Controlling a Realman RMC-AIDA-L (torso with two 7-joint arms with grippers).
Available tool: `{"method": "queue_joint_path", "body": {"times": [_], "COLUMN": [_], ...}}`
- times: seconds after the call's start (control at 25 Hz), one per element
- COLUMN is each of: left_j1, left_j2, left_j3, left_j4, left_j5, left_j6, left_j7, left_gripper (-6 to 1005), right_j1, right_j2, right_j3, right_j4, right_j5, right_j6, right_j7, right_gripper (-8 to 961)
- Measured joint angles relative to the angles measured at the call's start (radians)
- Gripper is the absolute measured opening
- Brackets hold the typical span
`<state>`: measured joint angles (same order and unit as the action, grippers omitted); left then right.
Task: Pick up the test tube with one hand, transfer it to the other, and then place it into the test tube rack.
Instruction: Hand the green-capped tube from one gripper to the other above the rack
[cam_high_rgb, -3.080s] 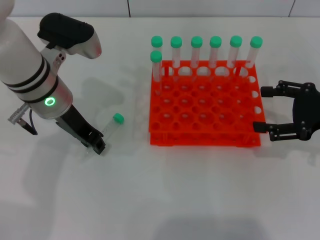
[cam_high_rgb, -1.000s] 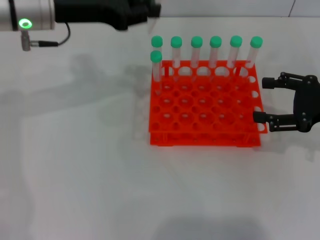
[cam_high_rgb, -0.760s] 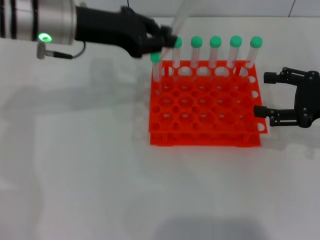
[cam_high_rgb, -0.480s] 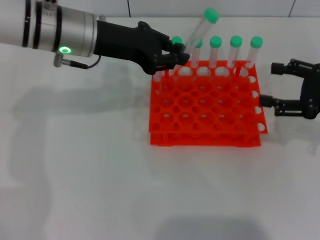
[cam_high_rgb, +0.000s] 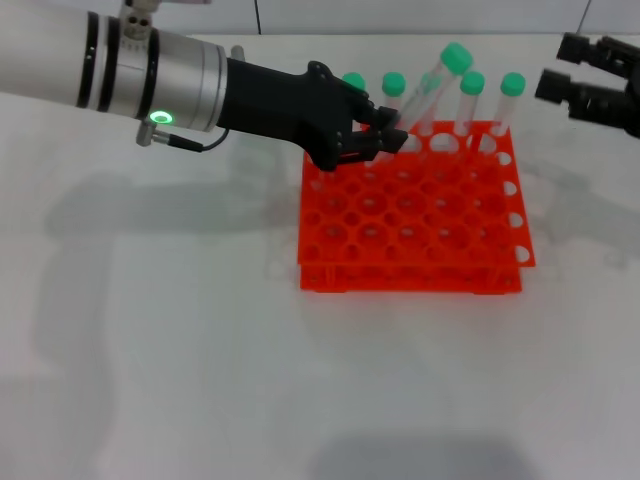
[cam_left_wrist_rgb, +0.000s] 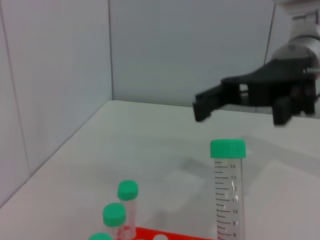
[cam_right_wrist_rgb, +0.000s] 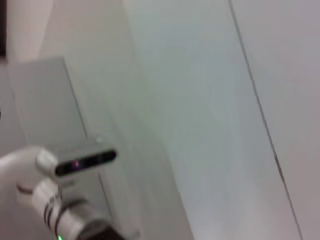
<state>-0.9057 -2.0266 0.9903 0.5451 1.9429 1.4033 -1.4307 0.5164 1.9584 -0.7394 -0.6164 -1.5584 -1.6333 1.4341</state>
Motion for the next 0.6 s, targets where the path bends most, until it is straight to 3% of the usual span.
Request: {"method": "queue_joint_path", "body": {"times": [0.16, 0.44, 0.6], "left_j1": [-0.011, -0.011, -0.011], "left_j2": [-0.009, -0.02, -0.022], "left_j3": [0.005, 0.007, 0.007], "left_j4": [0.003, 0.004, 0.004], "left_j5": [0.0, 0.001, 0.001], "left_j6": [-0.008, -0.01, -0.012], "left_j7": [0.0, 0.001, 0.001], "left_gripper": [245, 251, 254], "right_j1": [0.011, 0.045, 0.092], "right_j2": [0.007, 0.055, 0.062], "right_j3": [0.0, -0.005, -0.013], "right_j4": [0.076, 0.204, 0.338], "right_j5": [0.062, 0.124, 0.146], "right_j6": [-0.005, -0.007, -0.026], "right_j7": [-0.024, -0.171, -0.302], "right_gripper": [870, 855, 843]}}
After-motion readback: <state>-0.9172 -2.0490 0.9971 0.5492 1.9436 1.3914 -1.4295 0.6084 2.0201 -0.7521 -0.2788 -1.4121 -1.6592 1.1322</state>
